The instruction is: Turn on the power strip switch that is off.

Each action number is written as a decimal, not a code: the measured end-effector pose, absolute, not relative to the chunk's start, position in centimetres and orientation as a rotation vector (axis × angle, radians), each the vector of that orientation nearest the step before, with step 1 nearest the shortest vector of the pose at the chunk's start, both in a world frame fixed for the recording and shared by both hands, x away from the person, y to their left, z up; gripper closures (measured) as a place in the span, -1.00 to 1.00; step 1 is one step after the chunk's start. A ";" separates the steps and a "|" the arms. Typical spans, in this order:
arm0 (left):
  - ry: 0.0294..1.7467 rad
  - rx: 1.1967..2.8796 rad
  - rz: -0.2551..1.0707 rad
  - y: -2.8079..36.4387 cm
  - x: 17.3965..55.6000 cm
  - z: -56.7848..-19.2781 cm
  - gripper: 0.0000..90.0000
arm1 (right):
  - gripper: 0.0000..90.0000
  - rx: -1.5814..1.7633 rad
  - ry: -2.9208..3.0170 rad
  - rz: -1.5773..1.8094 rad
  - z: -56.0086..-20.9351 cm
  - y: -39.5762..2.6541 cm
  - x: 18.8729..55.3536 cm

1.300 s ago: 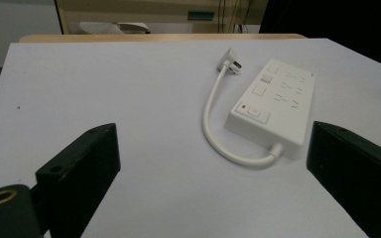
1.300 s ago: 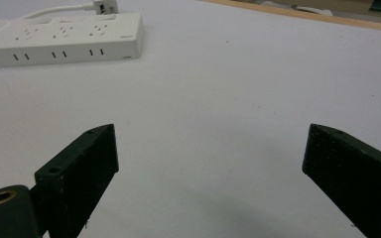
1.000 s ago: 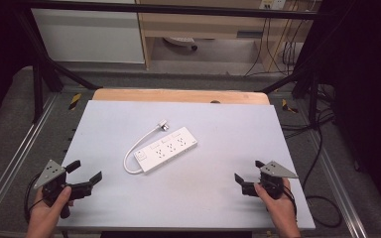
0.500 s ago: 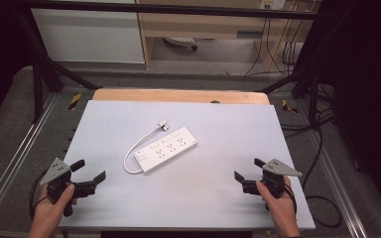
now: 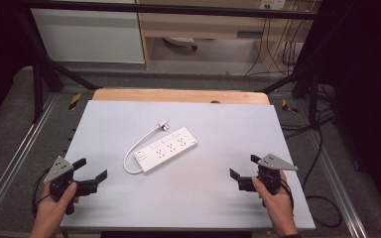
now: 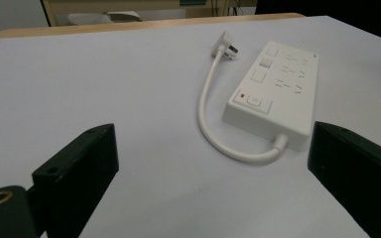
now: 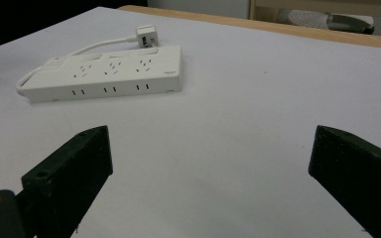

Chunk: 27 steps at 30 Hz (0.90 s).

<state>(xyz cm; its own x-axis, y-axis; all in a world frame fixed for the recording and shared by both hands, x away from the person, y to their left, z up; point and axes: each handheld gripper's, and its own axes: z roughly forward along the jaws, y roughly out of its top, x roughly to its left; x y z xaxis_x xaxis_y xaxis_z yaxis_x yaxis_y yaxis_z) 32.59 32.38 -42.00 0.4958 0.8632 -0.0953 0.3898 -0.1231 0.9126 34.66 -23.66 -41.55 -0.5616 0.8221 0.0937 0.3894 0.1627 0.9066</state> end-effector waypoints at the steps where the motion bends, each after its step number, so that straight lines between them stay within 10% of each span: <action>1: 1.067 1.728 0.581 32.3 32.6 -42.0 -0.87 | -0.92 1.148 2.023 1.376 -41.5 -23.7 34.7; 27: 1.075 1.779 0.561 31.7 33.5 -42.4 -0.87 | -0.93 1.068 2.092 1.469 -36.4 -18.0 37.5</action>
